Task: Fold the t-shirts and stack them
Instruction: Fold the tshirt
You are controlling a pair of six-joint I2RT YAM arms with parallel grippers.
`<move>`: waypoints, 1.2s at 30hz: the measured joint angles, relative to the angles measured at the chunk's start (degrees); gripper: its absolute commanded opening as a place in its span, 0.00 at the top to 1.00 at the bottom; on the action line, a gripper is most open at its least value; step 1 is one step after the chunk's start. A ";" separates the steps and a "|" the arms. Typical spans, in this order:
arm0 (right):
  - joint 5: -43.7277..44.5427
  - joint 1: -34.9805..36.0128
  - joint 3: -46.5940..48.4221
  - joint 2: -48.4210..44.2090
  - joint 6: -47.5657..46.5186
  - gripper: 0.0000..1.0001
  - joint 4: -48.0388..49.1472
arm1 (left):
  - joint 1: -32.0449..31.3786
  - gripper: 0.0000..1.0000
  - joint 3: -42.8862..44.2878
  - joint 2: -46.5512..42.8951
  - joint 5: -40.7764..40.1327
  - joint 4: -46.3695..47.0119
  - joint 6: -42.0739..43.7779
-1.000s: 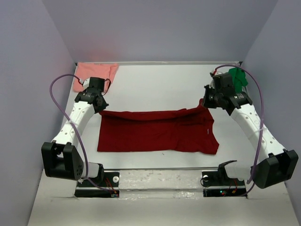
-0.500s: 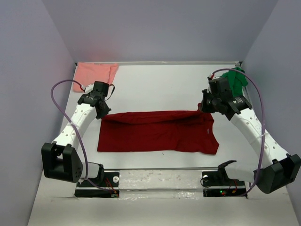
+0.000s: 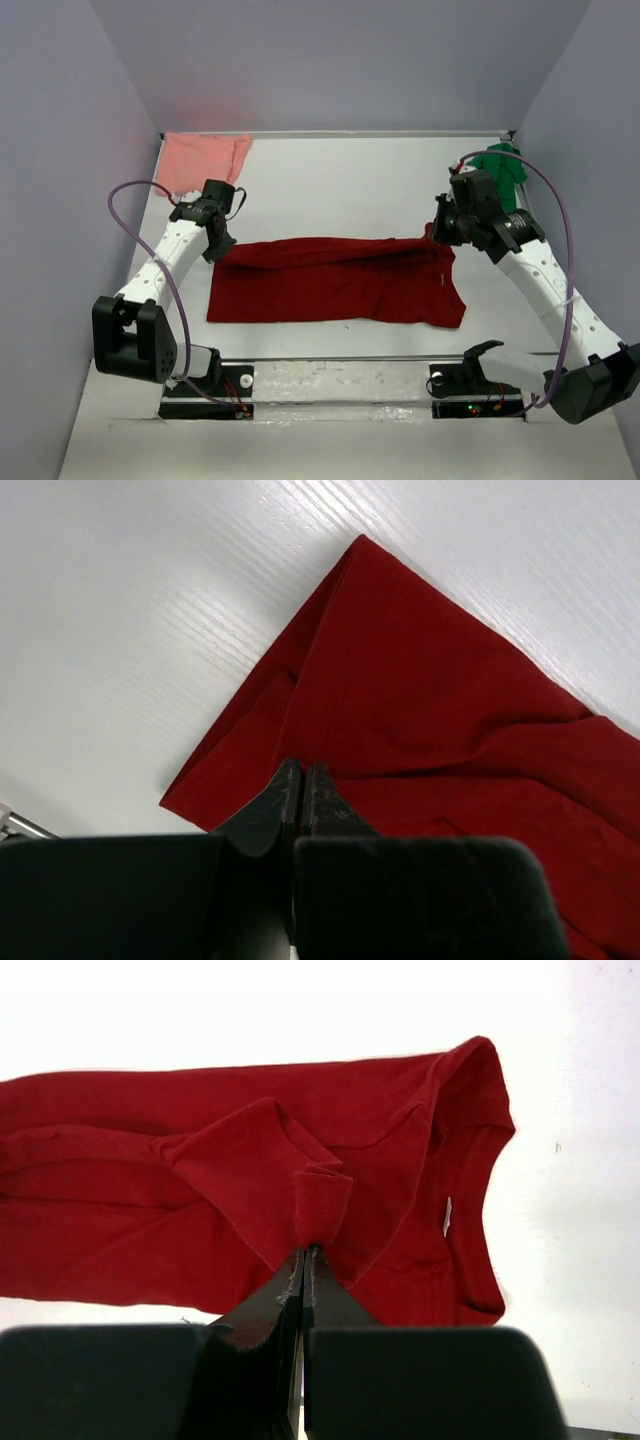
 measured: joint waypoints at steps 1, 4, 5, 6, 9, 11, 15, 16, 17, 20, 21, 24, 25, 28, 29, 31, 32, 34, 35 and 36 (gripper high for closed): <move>0.02 0.00 -0.26 -0.26 0.22 1.00 -0.07 | 0.00 0.91 -0.04 0.20 0.07 -0.07 -0.33; 0.00 0.00 -1.16 -0.96 0.63 1.00 -0.63 | 0.00 0.87 -0.52 0.20 0.17 -0.24 -1.57; 0.00 0.00 -1.29 -1.14 0.74 1.00 -1.09 | 0.00 0.86 -0.90 0.20 0.17 -0.39 -2.16; 0.00 0.00 -1.31 -1.20 0.83 1.00 -1.31 | 0.00 0.85 -1.11 0.20 0.17 -0.46 -2.47; -0.02 0.11 -1.88 -1.88 1.27 1.00 -1.70 | 0.00 0.85 -2.34 0.15 0.11 -1.18 -4.57; -0.07 0.39 -2.08 -2.19 1.55 1.00 -2.27 | 0.00 0.84 -2.73 0.15 0.11 -1.73 -5.75; -0.02 0.72 -2.08 -2.75 2.05 1.00 -3.13 | 0.00 0.84 -2.73 0.00 -1.16 -3.50 -8.70; -0.04 0.72 -2.08 -2.93 2.14 1.00 -3.26 | 0.00 0.84 -2.73 -0.04 -1.36 -3.82 -9.11; -0.02 0.74 -2.08 -3.15 2.23 1.00 -3.43 | 0.00 0.84 -2.73 -0.07 -1.68 -4.20 -9.75; 0.00 1.07 -2.19 -3.72 2.60 1.00 -3.89 | 0.00 0.84 -2.73 -0.11 -2.67 -5.14 -11.41; -0.02 1.31 -2.47 -3.98 2.84 1.00 -3.93 | 0.00 0.84 -2.73 -0.13 -3.13 -5.51 -11.89; 0.00 2.12 -3.74 -4.61 3.58 1.00 -4.63 | 0.00 0.84 -2.73 -0.26 -3.96 -6.23 -12.81; 0.00 2.25 -4.20 -4.81 3.74 1.00 -4.96 | 0.00 0.84 -2.73 -0.35 -4.28 -6.49 -13.07; 0.13 2.80 -6.05 -5.70 4.85 1.00 -5.88 | 0.00 0.84 -2.73 -0.39 -4.87 -7.02 -13.42; 0.24 3.10 -6.78 -6.27 5.22 1.00 -6.05 | 0.00 0.83 -2.73 -0.39 -5.20 -7.15 -13.49; 0.50 3.41 -7.72 -7.13 5.97 1.00 -6.75 | 0.00 0.83 -2.73 -0.39 -6.16 -7.58 -13.77; 0.74 3.43 -7.85 -7.34 6.29 1.00 -7.52 | 0.00 0.83 -2.73 -0.39 -6.34 -7.65 -13.79; 1.38 3.63 -7.82 -7.34 6.99 0.87 -8.09 | 0.00 0.83 -2.73 -0.39 -6.58 -7.91 -13.81; 1.55 3.63 -7.82 -7.26 7.32 0.83 -8.26 | 0.00 0.83 -2.73 -0.39 -6.64 -8.02 -13.84; 1.77 3.65 -7.78 -7.08 7.45 0.70 -8.57 | 0.00 0.82 -2.73 -0.39 -6.78 -8.26 -13.88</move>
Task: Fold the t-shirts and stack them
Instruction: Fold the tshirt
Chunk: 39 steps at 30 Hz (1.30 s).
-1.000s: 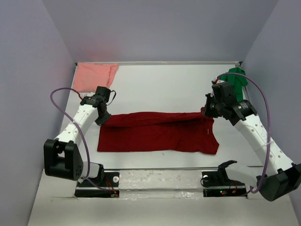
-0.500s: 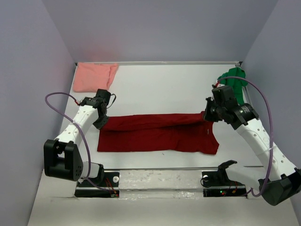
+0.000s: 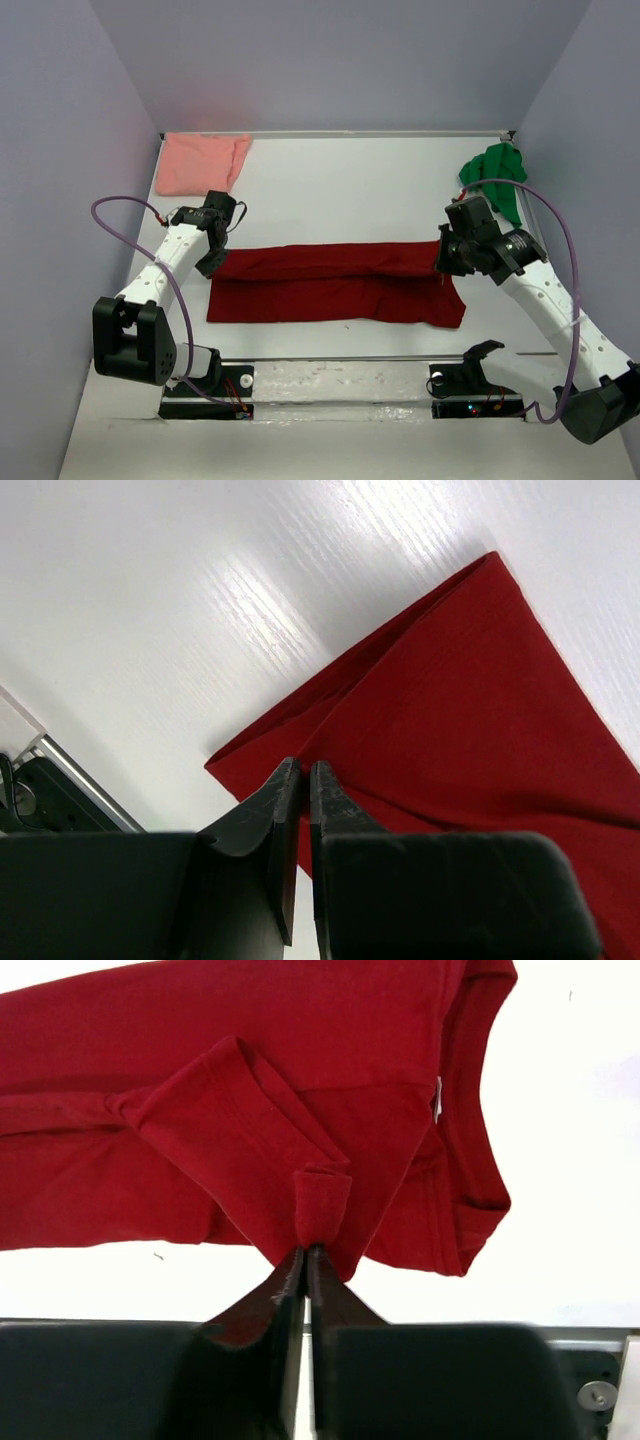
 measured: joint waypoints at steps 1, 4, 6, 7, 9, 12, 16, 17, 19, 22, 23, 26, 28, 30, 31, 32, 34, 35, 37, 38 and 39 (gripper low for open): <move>0.00 0.02 0.02 0.26 0.46 0.63 -0.37 | 0.00 0.82 0.00 0.00 -0.15 -0.17 -0.09; -0.04 0.09 0.02 0.55 1.84 0.38 -0.66 | 0.00 0.82 0.00 0.02 -0.31 -0.57 -0.13; 0.07 0.09 0.02 0.55 2.19 0.33 -0.81 | 0.00 0.81 0.02 0.00 -0.61 -0.66 -0.11; 0.15 0.09 0.02 0.55 2.23 0.33 -0.83 | 0.00 0.81 0.02 -0.13 -0.92 -0.59 -0.09; 0.70 0.09 0.20 0.81 2.40 0.32 -1.09 | 0.00 0.81 0.04 -1.07 -1.38 -0.24 0.02; 1.03 0.09 0.92 1.92 2.40 0.32 -1.73 | -0.04 0.72 0.09 -4.39 -2.58 0.02 0.07; 0.87 0.09 2.60 2.58 1.88 0.33 -1.86 | -0.02 0.56 0.09 -8.92 -5.57 -0.57 -1.05; 0.79 0.09 3.13 2.73 1.70 0.33 -1.84 | -0.02 0.53 0.09 -9.18 -6.08 -0.85 -1.55; 0.74 0.09 4.48 3.67 1.27 0.33 -1.68 | 0.04 0.52 0.02 -8.48 -6.34 -1.55 -2.69; 0.76 0.09 5.77 5.60 0.52 0.33 -1.14 | 0.02 0.52 -0.90 -6.64 -5.18 -0.92 -2.89; 0.74 0.09 5.97 6.38 0.22 0.33 -0.83 | 0.02 0.53 -1.66 -5.97 -4.31 -0.57 -2.84; 0.13 0.09 5.97 7.37 -0.39 0.34 -0.28 | 0.00 0.53 -2.73 -4.35 -3.39 -0.57 -2.78; -1.16 0.07 5.97 7.91 -0.76 0.42 0.50 | -0.02 0.54 -2.73 -4.26 -2.89 0.72 -1.16; -2.47 0.09 5.97 8.66 -1.25 0.61 1.73 | -0.02 0.55 -2.71 -5.07 -1.51 3.54 1.79; -2.80 0.09 5.97 9.16 -1.31 0.69 2.54 | -0.02 0.55 -2.71 -5.51 -0.72 5.05 3.17; -3.13 0.09 5.97 9.88 -1.79 0.88 3.52 | -0.02 0.55 -2.71 -5.84 -0.13 6.27 4.50; -3.13 0.09 5.97 11.45 -2.03 1.00 4.94 | -0.02 0.55 -2.58 -6.45 1.68 10.10 7.93; -2.89 0.09 5.97 13.16 -2.40 1.00 6.10 | -0.02 0.55 -2.49 -6.47 2.99 12.22 9.92; -2.36 0.09 6.16 15.98 -2.54 1.00 7.45 | -0.02 0.56 -2.49 -6.10 5.09 14.91 12.72; -2.12 0.09 6.40 17.57 -2.60 1.00 8.00 | -0.02 0.56 -2.47 -5.60 6.95 16.57 14.45; -1.92 0.09 6.69 19.43 -2.80 1.00 8.83 | -0.02 0.56 -2.47 -5.09 7.98 17.49 15.28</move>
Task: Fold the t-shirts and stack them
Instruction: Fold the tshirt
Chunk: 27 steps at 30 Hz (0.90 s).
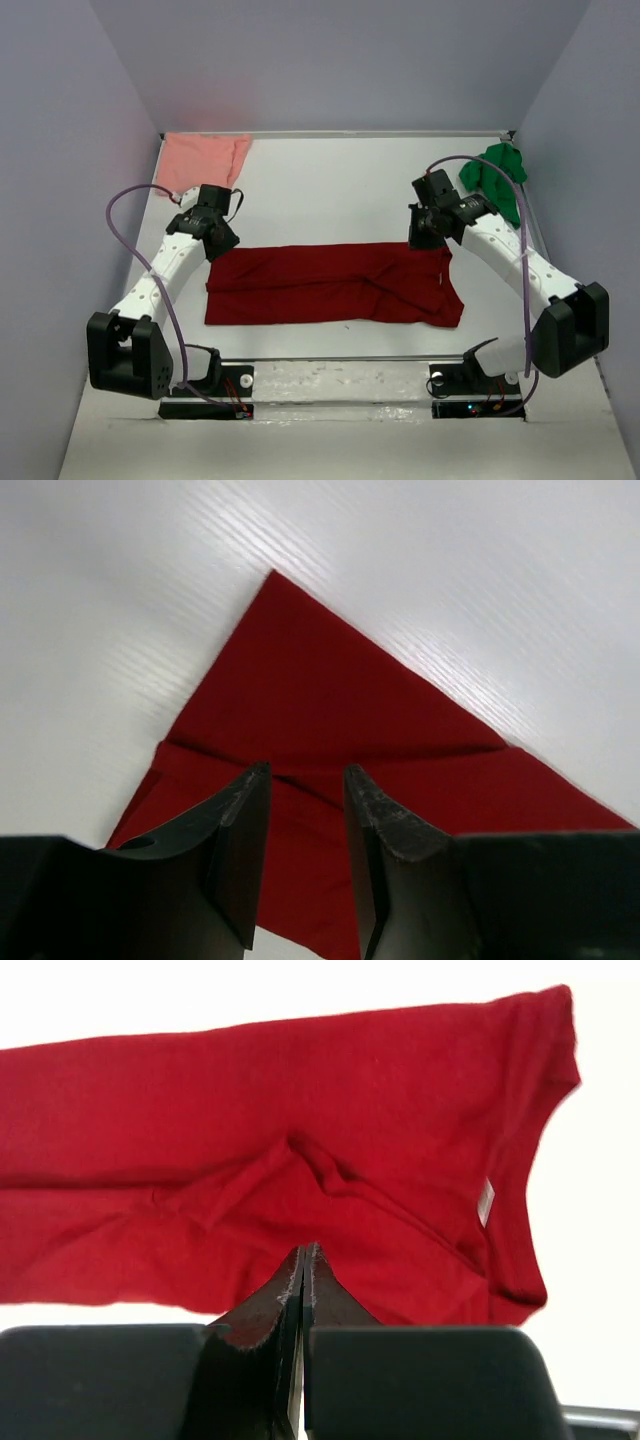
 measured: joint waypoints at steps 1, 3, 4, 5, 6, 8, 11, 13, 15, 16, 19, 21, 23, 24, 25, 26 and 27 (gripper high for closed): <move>-0.04 0.00 0.17 1.09 -0.02 1.00 0.55 | 0.00 0.56 0.00 0.68 1.51 1.09 1.16; -0.09 0.00 0.35 3.54 -0.22 1.00 2.45 | 0.00 0.56 -0.07 1.92 5.42 3.89 3.32; -0.15 0.00 0.35 4.11 -0.26 1.00 3.04 | 0.00 0.56 -0.28 1.99 7.08 5.18 4.26; -0.31 0.00 0.35 4.66 -0.35 1.00 3.89 | 0.00 0.56 -0.52 1.99 8.72 6.32 5.11; -0.33 0.00 0.35 4.94 -0.42 1.00 4.39 | 0.00 0.56 -0.70 1.97 11.28 7.54 6.40; -0.26 0.00 0.94 6.43 -0.46 1.00 5.07 | 0.00 0.56 -0.92 2.19 15.74 9.64 8.66; 0.07 0.00 2.03 10.58 -0.55 1.00 6.47 | 0.00 0.56 -0.90 3.58 20.87 11.69 11.10; 0.09 0.00 2.56 13.99 -0.59 1.00 7.41 | -0.02 0.56 -0.90 5.62 23.41 12.39 12.26; 0.04 -0.02 2.62 15.67 -0.59 1.00 7.61 | -0.02 0.56 -0.90 7.61 25.35 12.48 13.16; -0.07 -0.02 2.64 16.35 -0.59 1.00 7.61 | -0.02 0.56 -0.92 8.22 26.05 12.48 13.51; -0.70 -0.04 2.82 17.55 -0.63 1.00 8.22 | -0.02 0.56 -0.90 8.28 27.52 12.66 14.60; -0.74 -0.04 3.06 18.75 -0.63 1.00 9.20 | -0.02 0.56 -0.90 8.44 28.13 12.85 15.26; -0.79 -0.07 3.13 20.26 -0.66 1.00 10.05 | -0.02 0.56 -0.90 8.76 28.79 12.92 15.69; -0.79 -0.07 3.15 20.79 -0.72 1.00 10.38 | -0.02 0.56 -0.90 8.98 29.18 13.05 16.00; -0.96 -0.07 3.15 21.53 -0.85 1.00 10.60 | -0.02 0.56 -0.90 9.31 29.42 13.16 16.20; -1.09 -0.09 3.15 22.05 -0.85 1.00 10.69 | -0.02 0.56 -0.90 9.62 29.57 13.25 16.33; -1.33 -0.22 3.15 22.49 -0.87 1.00 10.82 | -0.02 0.56 -0.87 10.05 29.77 13.31 16.48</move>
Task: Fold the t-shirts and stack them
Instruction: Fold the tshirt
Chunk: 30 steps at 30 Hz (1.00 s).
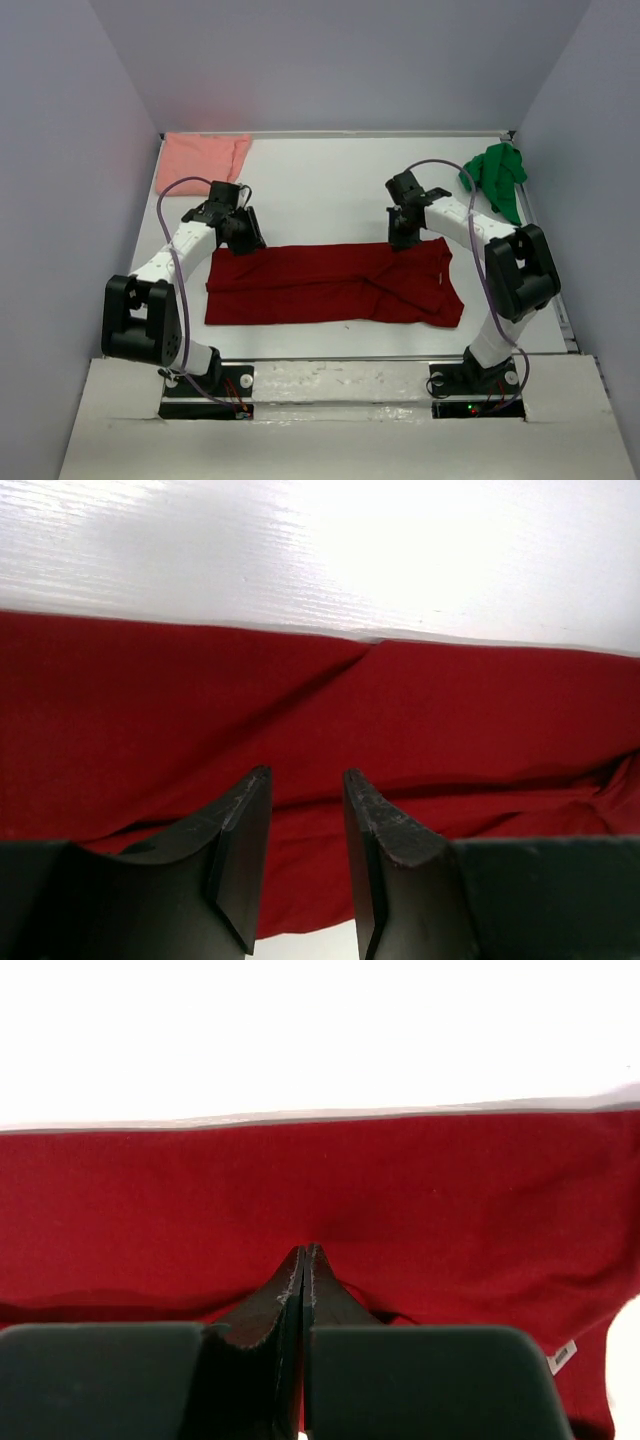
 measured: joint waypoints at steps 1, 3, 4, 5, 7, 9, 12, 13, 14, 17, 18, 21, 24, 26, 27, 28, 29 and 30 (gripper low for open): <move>-0.20 -0.15 0.00 0.37 -0.04 1.00 0.17 | 0.00 0.56 0.09 0.57 0.17 0.04 0.17; -0.52 -0.24 0.04 0.92 -0.15 1.00 0.59 | 0.00 0.56 0.20 2.10 0.46 0.11 0.39; -0.76 -0.24 0.17 1.29 -0.20 1.00 0.70 | -0.04 0.56 0.31 2.89 0.55 0.13 0.44; -0.92 -0.24 0.37 1.70 -0.22 1.00 0.79 | -0.13 0.56 0.48 3.93 0.55 0.17 0.55; -1.18 -0.24 0.98 3.13 -0.26 1.00 1.18 | -0.44 0.56 0.55 5.70 0.52 0.31 0.59; -1.33 -0.24 1.20 4.17 -0.26 1.00 1.51 | -0.74 0.57 0.55 6.86 0.50 0.31 0.59; -1.55 -0.24 1.27 5.16 -0.48 1.00 1.68 | -1.16 0.57 0.66 8.83 0.20 0.39 0.57; -1.55 -0.24 1.38 5.46 -0.52 1.00 1.70 | -1.44 0.57 0.83 9.77 0.02 0.28 0.52; -1.62 -0.24 1.60 5.97 -0.59 1.00 1.75 | -1.51 0.57 0.96 10.56 -0.13 0.31 0.46; -1.81 -0.24 1.90 7.26 -0.63 1.00 2.34 | -1.77 0.57 1.38 13.22 -1.03 0.26 0.22; -1.86 -0.24 2.10 7.65 -0.66 1.00 2.45 | -1.79 0.58 1.66 14.16 -1.62 0.04 -0.11; -1.99 -0.52 2.69 8.17 -0.76 1.00 2.60 | -1.81 0.58 3.19 15.52 -2.91 -0.90 -1.01; -2.29 -0.66 3.15 8.74 -0.90 1.00 2.73 | -1.88 0.58 5.20 17.03 -5.11 -2.34 -2.71; -2.54 -0.66 3.63 9.18 -1.07 1.00 2.71 | -2.12 0.58 5.90 17.62 -6.19 -2.78 -3.43; -2.71 -0.66 4.04 9.51 -1.11 1.00 2.69 | -2.19 0.58 6.19 17.79 -6.49 -2.99 -3.76; -2.86 -0.66 4.48 9.81 -1.20 1.00 2.67 | -2.19 0.58 6.43 17.97 -6.75 -3.19 -4.00; -3.04 -0.66 5.03 10.27 -1.31 1.00 2.71 | -2.19 0.58 6.71 18.21 -6.99 -3.32 -4.09; -3.26 -0.90 5.62 10.71 -1.49 1.00 2.71 | -2.19 0.58 7.02 18.47 -7.19 -3.43 -4.13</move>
